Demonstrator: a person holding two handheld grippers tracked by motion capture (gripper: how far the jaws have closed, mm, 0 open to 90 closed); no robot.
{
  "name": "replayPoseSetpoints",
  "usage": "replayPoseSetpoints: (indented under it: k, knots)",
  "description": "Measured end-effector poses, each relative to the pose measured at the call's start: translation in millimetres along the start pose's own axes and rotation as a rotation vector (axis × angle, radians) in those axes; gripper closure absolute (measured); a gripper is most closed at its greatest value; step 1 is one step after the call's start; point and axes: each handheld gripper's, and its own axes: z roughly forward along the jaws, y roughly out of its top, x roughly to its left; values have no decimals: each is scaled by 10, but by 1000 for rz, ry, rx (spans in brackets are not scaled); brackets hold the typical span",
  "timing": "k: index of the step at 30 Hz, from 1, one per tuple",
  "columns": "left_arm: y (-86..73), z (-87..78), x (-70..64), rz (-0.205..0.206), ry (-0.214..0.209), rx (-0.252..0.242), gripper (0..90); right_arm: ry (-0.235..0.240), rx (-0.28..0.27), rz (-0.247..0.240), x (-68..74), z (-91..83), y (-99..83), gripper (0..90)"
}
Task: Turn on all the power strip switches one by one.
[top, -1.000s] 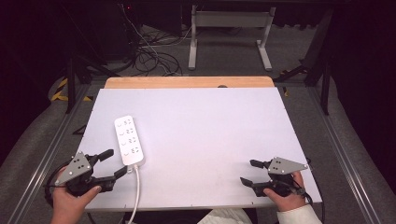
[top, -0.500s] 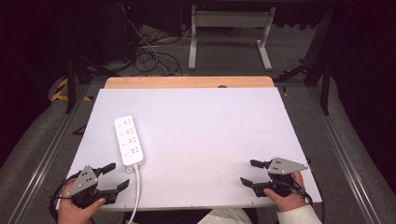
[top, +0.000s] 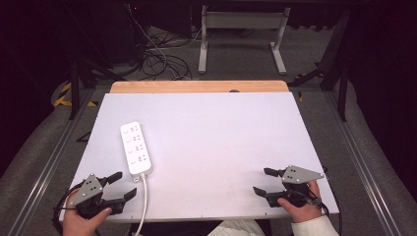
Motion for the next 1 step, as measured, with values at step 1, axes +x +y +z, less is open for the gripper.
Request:
replayPoseSetpoints:
  k: [1]
  knots:
    - [3,-4,-3,14,10,0,229,-3,1,1,-2,-3,1,237]
